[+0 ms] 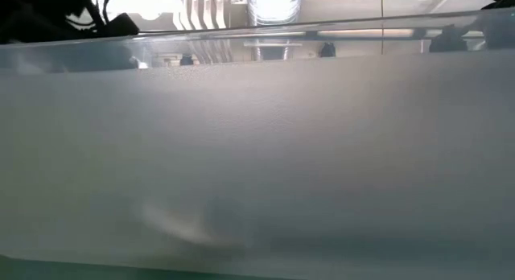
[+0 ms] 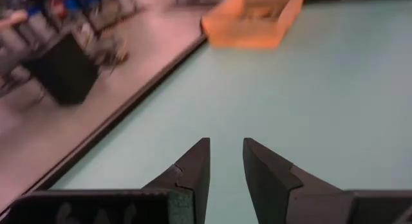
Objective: Sort silverware by color (type)
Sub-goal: Return to Home Position
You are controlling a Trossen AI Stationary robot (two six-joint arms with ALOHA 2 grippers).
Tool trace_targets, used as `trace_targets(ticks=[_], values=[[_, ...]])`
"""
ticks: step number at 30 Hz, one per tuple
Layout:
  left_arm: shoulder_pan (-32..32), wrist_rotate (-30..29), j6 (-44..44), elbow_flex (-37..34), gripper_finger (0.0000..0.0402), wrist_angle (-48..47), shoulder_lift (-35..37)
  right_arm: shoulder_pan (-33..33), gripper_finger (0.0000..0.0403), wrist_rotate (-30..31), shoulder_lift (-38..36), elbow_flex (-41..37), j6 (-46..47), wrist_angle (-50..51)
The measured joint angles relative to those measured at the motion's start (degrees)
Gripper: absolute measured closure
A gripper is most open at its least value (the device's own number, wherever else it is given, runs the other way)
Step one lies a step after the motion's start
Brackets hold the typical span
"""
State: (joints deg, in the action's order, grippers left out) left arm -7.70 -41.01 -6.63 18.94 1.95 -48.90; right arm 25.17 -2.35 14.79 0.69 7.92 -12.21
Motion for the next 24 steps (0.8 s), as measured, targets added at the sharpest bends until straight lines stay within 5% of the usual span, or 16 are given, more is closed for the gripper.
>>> trace_targets(ticks=[9,24], values=[[15.23,15.08,10.04,-14.84,0.0325,27.36,6.33,0.0,0.0296,0.02,0.02,0.0,0.01,-0.01],[35.33,24.03,14.84,-18.34,0.0325,35.51,13.07,0.0,0.0296,0.07,0.02,-0.02,0.01,-0.01]])
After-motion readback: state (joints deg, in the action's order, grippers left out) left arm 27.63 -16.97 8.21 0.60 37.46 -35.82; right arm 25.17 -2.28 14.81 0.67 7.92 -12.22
